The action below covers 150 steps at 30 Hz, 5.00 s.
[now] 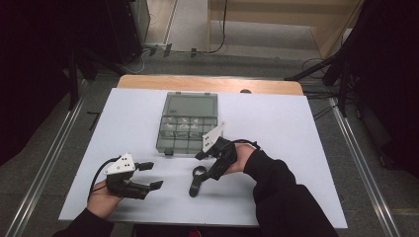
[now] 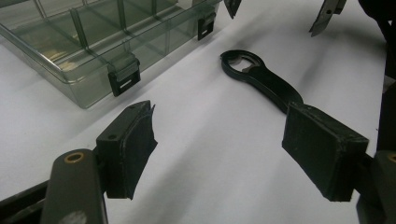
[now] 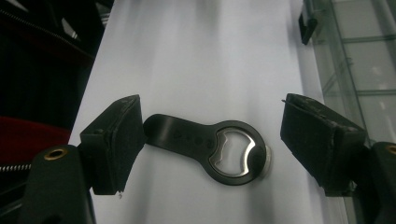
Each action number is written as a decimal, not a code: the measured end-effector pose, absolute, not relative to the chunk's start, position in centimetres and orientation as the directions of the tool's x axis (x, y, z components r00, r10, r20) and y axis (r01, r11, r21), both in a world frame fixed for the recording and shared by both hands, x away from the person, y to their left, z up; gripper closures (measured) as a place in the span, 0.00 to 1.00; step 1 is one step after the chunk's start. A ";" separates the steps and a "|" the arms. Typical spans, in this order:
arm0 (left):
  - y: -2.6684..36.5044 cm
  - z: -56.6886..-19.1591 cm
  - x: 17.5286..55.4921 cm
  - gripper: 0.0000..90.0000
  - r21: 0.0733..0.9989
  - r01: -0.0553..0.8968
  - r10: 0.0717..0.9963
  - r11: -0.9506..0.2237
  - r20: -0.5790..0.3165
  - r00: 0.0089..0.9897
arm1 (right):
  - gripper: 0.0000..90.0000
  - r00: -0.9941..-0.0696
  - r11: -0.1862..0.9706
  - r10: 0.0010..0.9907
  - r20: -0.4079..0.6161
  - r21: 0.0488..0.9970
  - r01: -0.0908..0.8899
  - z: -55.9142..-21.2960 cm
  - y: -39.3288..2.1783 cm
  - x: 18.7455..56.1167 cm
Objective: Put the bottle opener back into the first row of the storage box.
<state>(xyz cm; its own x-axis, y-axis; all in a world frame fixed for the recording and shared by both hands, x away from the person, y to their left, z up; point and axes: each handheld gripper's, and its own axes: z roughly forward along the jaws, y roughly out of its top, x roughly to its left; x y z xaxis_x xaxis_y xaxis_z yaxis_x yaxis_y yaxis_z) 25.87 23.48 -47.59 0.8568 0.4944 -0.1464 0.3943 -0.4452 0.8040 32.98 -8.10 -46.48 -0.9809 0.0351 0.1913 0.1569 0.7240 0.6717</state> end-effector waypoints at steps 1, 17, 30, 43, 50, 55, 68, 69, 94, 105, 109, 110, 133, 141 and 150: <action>23.5 -47.6 25.9 0.27 0.804 0.396 0.496 -0.443 -0.148 0.856 | 0.25 -0.981 0.729 0.028 0.190 0.668 0.150 -46.4 -8.0 33.0; 23.6 -47.6 25.8 0.27 0.803 0.395 0.495 -0.447 -0.146 0.856 | 0.29 -0.974 0.740 -0.176 0.142 0.672 -0.036 -46.2 -7.1 34.0; 23.7 -47.6 25.8 0.27 0.804 0.396 0.495 -0.443 -0.149 0.856 | 0.33 -0.941 0.747 -0.322 0.107 0.639 -0.183 -46.5 -5.9 34.2; 23.7 -47.6 25.8 0.27 0.803 0.395 0.494 -0.445 -0.148 0.857 | 0.36 -0.897 0.742 -0.431 0.096 0.604 -0.292 -46.9 -4.8 34.3; 23.8 -47.6 25.8 0.27 0.803 0.395 0.494 -0.446 -0.148 0.857 | 0.37 -0.874 0.737 -0.477 0.095 0.586 -0.338 -47.4 -4.1 34.1; 23.8 -47.6 25.8 0.27 0.805 0.398 0.497 -0.440 -0.151 0.855 | 0.39 -0.855 0.723 -0.510 0.091 0.584 -0.369 -47.8 -4.0 34.1; 23.8 -47.6 25.8 0.27 0.804 0.399 0.496 -0.440 -0.153 0.855 | 0.43 -0.836 0.720 -0.538 0.105 0.573 -0.392 -49.1 -3.6 34.3; 23.8 -47.6 25.8 0.27 0.804 0.397 0.495 -0.443 -0.149 0.856 | 0.44 -0.836 0.719 -0.539 0.103 0.573 -0.393 -49.1 -3.5 34.4; 23.8 -47.6 25.8 0.27 0.804 0.398 0.495 -0.442 -0.151 0.856 | 0.70 -0.843 0.693 -0.538 0.018 0.580 -0.429 -49.8 -3.8 34.3; 23.6 -47.7 25.8 0.27 0.798 0.401 0.485 -0.450 -0.158 0.860 | 0.73 -0.874 0.721 -0.482 0.056 0.592 -0.359 -49.7 -3.9 34.4; 23.8 -47.5 25.8 0.27 0.806 0.395 0.497 -0.440 -0.147 0.855 | 0.73 -0.887 0.736 -0.454 0.089 0.598 -0.317 -49.5 -3.8 34.3; 23.9 -47.5 25.8 0.27 0.810 0.398 0.500 -0.431 -0.153 0.852 | 0.73 -0.890 0.742 -0.447 0.093 0.594 -0.310 -49.3 -3.8 34.3; 23.8 -47.5 25.8 0.27 0.808 0.396 0.501 -0.437 -0.147 0.853 | 0.73 -0.948 0.840 -0.204 0.244 0.541 -0.042 -46.8 -5.6 34.3; 23.8 -47.5 25.8 0.27 0.807 0.396 0.501 -0.438 -0.147 0.853 | 0.73 -0.959 0.819 -0.174 0.225 0.574 -0.014 -45.6 -6.6 34.3; 23.8 -47.5 25.8 0.27 0.808 0.396 0.501 -0.437 -0.147 0.853 | 0.73 -0.960 0.814 -0.110 0.258 0.578 0.062 -45.4 -7.1 35.1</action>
